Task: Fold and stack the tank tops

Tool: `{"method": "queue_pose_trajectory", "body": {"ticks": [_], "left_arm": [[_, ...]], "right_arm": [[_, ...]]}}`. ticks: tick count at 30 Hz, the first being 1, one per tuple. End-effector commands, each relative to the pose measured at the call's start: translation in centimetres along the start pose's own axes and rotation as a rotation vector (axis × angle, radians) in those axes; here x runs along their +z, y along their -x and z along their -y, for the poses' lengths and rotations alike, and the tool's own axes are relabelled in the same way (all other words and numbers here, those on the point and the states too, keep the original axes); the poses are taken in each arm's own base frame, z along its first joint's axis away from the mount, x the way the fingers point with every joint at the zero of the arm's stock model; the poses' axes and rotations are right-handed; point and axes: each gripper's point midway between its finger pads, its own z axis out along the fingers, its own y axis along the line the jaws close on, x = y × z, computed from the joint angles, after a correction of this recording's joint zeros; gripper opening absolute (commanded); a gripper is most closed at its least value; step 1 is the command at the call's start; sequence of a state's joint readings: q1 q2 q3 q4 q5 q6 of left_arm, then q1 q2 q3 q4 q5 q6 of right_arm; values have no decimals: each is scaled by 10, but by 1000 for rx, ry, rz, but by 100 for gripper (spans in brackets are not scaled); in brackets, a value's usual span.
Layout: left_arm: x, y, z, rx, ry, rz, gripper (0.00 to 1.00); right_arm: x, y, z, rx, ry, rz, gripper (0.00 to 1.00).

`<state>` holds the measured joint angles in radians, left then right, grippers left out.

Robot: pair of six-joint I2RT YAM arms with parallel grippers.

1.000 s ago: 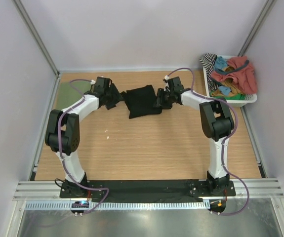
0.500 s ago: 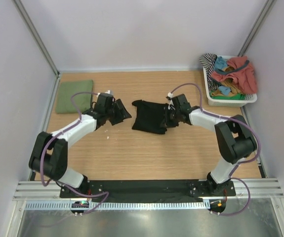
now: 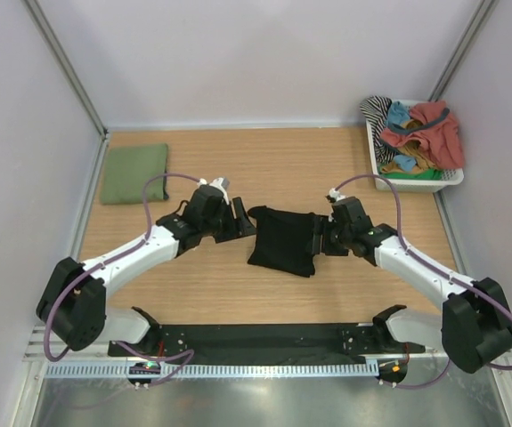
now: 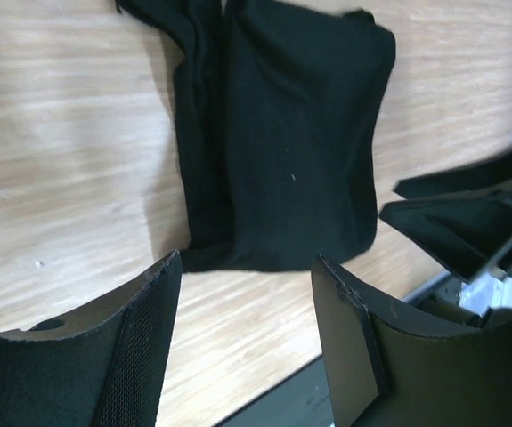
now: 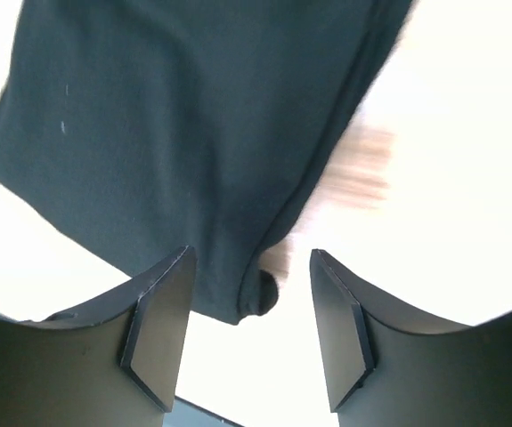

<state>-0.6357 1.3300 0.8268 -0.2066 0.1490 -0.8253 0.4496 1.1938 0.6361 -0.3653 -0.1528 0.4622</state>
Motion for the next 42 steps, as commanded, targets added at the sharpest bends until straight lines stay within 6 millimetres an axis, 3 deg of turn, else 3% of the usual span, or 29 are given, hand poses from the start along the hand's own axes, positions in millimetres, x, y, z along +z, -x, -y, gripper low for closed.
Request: {"method": "queue_pose_trajectory", "body": {"ticks": [1, 4, 5, 7, 8, 10, 12, 15, 22, 30, 39, 42], "left_arm": [[6, 29, 8, 55, 24, 68, 61], [19, 46, 15, 110, 41, 71, 60], [21, 60, 28, 127, 22, 91, 59], [40, 60, 24, 165, 47, 54, 55], [43, 71, 35, 178, 27, 68, 53], [61, 69, 31, 203, 33, 31, 49], [70, 78, 40, 222, 15, 34, 49], [84, 81, 44, 238, 3, 12, 54], [104, 82, 39, 238, 21, -8, 55], [124, 68, 34, 208, 4, -71, 54], [129, 61, 24, 171, 37, -84, 52], [135, 60, 21, 162, 52, -94, 37]], "right_arm": [[-15, 41, 4, 19, -97, 131, 59], [-13, 64, 7, 17, -152, 178, 54], [-11, 68, 9, 13, -172, 179, 53], [-1, 77, 14, 6, -211, 169, 52], [2, 81, 17, 10, -225, 169, 51], [10, 90, 19, 13, -241, 175, 49], [12, 97, 27, 25, -270, 183, 49], [22, 108, 32, 42, -276, 177, 48], [41, 121, 38, 88, -226, 167, 46], [58, 126, 28, 92, -159, 135, 43], [68, 125, 26, 107, -115, 117, 35], [72, 126, 23, 102, -96, 112, 25]]}}
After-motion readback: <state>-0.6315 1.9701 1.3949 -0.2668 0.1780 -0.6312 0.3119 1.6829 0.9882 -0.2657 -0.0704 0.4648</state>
